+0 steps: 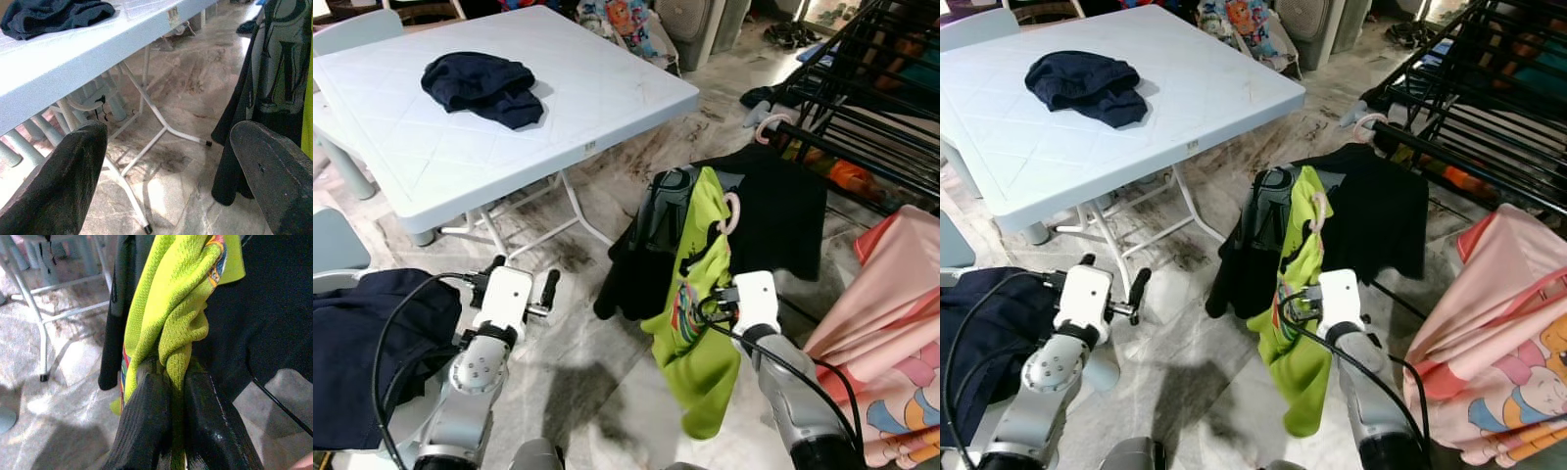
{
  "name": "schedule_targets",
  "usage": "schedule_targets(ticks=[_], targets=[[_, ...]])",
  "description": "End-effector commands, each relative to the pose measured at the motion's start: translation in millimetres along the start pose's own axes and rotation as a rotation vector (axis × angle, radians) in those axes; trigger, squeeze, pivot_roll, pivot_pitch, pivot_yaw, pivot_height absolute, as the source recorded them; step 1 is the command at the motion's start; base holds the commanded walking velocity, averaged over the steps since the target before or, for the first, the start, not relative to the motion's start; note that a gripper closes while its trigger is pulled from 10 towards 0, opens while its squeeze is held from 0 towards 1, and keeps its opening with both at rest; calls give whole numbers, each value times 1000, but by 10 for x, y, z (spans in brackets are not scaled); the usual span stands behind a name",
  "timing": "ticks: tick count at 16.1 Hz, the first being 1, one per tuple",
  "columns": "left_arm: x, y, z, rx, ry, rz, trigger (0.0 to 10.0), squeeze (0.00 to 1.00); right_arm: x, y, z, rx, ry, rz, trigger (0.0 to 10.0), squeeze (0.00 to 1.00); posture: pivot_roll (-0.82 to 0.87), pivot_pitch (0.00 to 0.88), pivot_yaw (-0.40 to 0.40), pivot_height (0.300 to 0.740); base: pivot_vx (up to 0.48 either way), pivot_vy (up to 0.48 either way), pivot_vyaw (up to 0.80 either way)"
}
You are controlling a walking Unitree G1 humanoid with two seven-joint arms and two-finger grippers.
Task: Hang hanger
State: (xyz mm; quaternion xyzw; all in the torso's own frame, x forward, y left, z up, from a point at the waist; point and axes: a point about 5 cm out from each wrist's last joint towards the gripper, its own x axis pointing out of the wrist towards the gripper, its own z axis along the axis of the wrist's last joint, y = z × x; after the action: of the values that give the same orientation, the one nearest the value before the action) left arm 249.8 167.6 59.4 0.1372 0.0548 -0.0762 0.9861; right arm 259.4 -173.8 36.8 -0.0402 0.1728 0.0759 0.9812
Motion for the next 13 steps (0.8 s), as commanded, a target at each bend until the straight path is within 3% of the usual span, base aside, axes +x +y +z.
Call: schedule_targets(ticks=[1,4,5,7,9,11,13], targets=[[-16,-1,16,-2,8,-17,10000,0,-18,-34,208,-1,-89,-9,10000,0,4,9,-38,740,0,0,0],[-155,-2,13,9,19,-39,10000,0,-149,14,163,23,-95,-6,10000,0,14,44,-36,740,0,0,0],[-292,14,-76,18,49,-47,10000,0,-254,92,94,23,-94,18,10000,0,20,42,-40,740,0,0,0],[-391,39,-270,36,111,-50,10000,0,-326,178,-87,-23,-48,54,10000,0,27,28,-26,740,0,0,0],[-372,57,-363,35,147,-43,10000,0,-338,135,-141,-22,-39,61,10000,0,18,25,-24,740,0,0,0],[-394,114,-311,23,152,-39,10000,0,-380,67,-49,-34,-59,36,10000,0,-3,0,-8,740,0,0,0],[-277,121,-235,38,128,-59,10000,0,-272,7,89,-25,-86,9,10000,0,-8,0,-1,740,0,0,0]])
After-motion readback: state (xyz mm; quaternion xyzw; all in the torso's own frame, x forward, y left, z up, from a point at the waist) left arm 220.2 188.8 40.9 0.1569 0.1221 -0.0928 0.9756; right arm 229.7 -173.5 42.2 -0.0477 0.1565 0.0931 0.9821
